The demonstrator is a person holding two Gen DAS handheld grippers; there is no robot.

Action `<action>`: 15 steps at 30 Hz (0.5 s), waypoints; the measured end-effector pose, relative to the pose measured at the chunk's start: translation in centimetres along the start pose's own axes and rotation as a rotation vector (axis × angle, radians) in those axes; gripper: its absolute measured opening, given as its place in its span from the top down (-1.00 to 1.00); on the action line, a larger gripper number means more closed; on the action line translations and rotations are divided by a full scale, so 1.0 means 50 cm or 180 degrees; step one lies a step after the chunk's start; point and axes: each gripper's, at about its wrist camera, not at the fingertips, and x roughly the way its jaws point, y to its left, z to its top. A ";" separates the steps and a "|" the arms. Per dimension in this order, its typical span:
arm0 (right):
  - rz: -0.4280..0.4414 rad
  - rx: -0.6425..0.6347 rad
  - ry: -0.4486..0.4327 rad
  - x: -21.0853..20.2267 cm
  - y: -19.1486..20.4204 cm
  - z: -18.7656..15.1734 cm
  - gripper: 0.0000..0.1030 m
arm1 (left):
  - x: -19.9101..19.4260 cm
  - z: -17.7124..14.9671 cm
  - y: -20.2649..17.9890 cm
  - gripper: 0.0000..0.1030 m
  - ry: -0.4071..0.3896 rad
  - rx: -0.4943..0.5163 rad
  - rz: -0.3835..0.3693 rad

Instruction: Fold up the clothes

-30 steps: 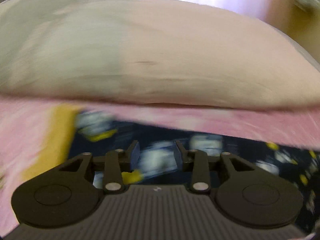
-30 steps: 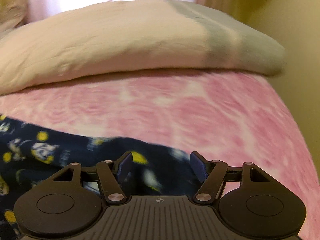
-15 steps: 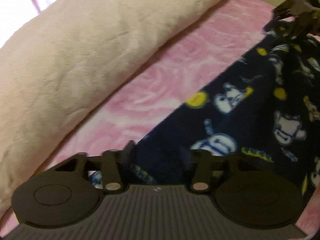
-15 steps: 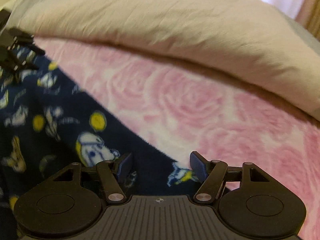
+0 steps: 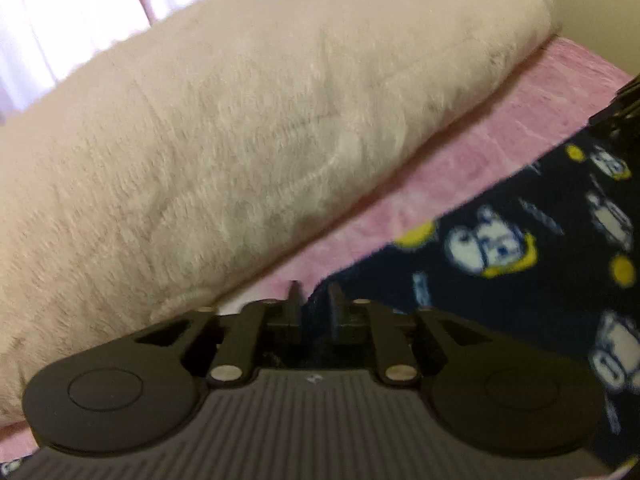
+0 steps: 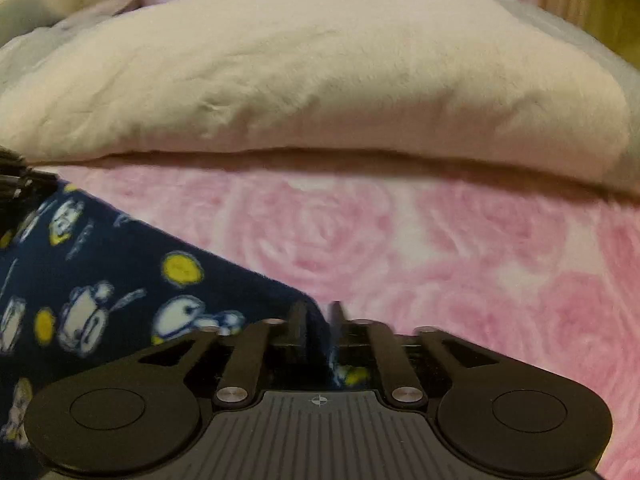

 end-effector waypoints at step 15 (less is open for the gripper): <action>-0.0264 0.0305 -0.0030 -0.276 -0.169 -0.147 -0.27 | -0.254 -0.152 0.017 0.43 -0.0133 -0.2338 -0.0022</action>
